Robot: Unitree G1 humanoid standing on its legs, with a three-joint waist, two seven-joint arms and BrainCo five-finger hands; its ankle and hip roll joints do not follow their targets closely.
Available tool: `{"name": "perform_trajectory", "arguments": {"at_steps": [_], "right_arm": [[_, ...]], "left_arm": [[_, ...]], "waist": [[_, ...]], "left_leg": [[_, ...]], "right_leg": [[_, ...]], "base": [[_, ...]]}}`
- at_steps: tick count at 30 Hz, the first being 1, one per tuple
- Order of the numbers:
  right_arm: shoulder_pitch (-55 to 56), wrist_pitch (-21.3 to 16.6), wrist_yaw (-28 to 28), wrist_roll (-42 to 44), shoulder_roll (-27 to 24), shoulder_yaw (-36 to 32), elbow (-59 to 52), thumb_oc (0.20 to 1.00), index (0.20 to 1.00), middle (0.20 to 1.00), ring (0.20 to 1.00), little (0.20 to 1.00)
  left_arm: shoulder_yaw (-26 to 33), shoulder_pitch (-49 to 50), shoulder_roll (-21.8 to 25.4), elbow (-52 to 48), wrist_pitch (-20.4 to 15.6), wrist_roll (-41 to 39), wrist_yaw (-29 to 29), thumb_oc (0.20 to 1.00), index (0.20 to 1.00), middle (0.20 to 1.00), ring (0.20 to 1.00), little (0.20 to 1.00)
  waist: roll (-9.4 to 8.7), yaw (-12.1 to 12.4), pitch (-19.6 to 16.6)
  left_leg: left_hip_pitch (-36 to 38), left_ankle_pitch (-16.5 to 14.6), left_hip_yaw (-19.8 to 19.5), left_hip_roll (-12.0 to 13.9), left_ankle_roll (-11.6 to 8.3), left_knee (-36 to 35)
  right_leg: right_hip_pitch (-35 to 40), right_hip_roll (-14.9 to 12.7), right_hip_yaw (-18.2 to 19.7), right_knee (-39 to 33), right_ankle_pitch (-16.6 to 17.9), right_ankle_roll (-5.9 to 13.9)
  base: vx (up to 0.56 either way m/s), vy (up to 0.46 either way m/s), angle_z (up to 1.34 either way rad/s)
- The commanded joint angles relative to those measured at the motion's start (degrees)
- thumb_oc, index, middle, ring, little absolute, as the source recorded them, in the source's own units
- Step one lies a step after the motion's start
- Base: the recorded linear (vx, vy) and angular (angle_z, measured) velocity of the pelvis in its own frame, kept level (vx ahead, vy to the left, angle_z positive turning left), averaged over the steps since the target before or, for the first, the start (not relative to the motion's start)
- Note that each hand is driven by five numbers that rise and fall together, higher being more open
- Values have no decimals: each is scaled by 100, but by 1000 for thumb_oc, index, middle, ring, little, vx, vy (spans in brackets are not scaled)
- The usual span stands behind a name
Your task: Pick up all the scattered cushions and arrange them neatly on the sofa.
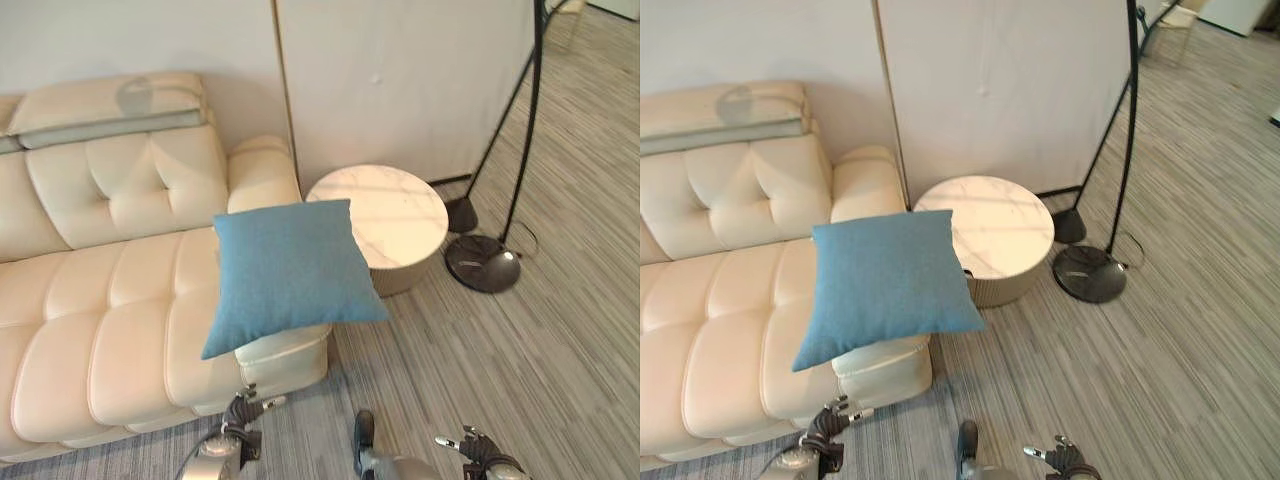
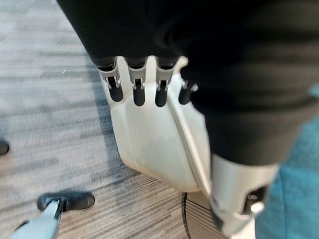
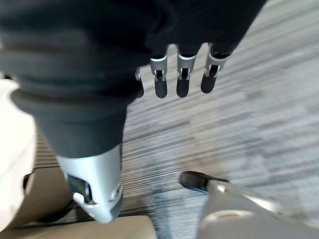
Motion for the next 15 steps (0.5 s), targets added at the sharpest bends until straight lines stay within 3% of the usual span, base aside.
{"name": "perform_trajectory", "arguments": {"at_steps": [1, 2, 4, 5, 6, 9, 11, 15], "right_arm": [[49, -142, -59, 217, -215, -103, -120, 1000, 1000, 1000, 1000, 1000], [78, -110, -63, 214, -225, -116, -179, 1000, 1000, 1000, 1000, 1000], [92, -104, -73, 208, -226, -123, -200, 1000, 1000, 1000, 1000, 1000], [122, -101, -81, 186, -215, -103, -245, 1000, 1000, 1000, 1000, 1000], [105, -97, -87, 185, -220, -102, -252, 1000, 1000, 1000, 1000, 1000], [108, -97, -108, 142, -220, -67, -351, 1000, 1000, 1000, 1000, 1000], [145, -90, -112, 130, -210, -58, -375, 1000, 1000, 1000, 1000, 1000], [170, -75, -97, 100, -199, -42, -364, 1000, 1000, 1000, 1000, 1000]], "left_arm": [[22, -243, 278, -224, -211, -328, 89, 1000, 1000, 1000, 1000, 1000], [45, -234, 283, -264, -200, -341, 101, 1000, 1000, 1000, 1000, 1000], [43, -218, 283, -287, -195, -327, 103, 1000, 1000, 1000, 1000, 1000], [35, -209, 286, -275, -190, -295, 125, 1000, 1000, 1000, 1000, 1000], [33, -210, 285, -277, -175, -293, 123, 1000, 1000, 1000, 1000, 1000], [53, -223, 290, -210, -154, -248, 150, 1000, 1000, 1000, 1000, 1000], [92, -191, 276, -164, -137, -265, 176, 1000, 1000, 1000, 1000, 1000], [92, -156, 258, -30, -155, -252, 183, 1000, 1000, 1000, 1000, 1000]], "waist": [[-29, -94, 99], [-40, -78, 82], [-39, -81, 69], [-6, -108, 59], [-7, -91, 69], [8, -106, 106], [0, -119, 146], [35, -133, 133]], "left_leg": [[-944, 620, 990, 126, 61, -313], [-1005, 488, 1201, 169, 120, -813], [-1007, 565, 1206, 184, 115, -1052], [-1146, 1018, 1205, 245, 34, -1521], [-1151, 1066, 1215, 263, 7, -1596], [-1356, 1620, 1310, 419, -151, -2104], [-1453, 1586, 1525, 544, -258, -2208], [-1666, 1703, 1511, 722, -436, -2208]], "right_leg": [[729, -423, -535, -24, -1124, 967], [819, -476, -741, -24, -1245, 966], [856, -478, -797, -24, -1278, 955], [873, -462, -928, -24, -1322, 936], [913, -458, -966, -24, -1353, 917], [1029, -432, -1142, -24, -1480, 825], [1180, -444, -1199, -24, -1607, 816], [1411, -501, -1364, -24, -1704, 809]], "base": [[233, -216, 106], [158, -96, 122], [136, -58, 88], [151, -46, 34], [141, -37, 25], [144, 2, 26], [204, 62, 29], [260, 160, 71]]}}
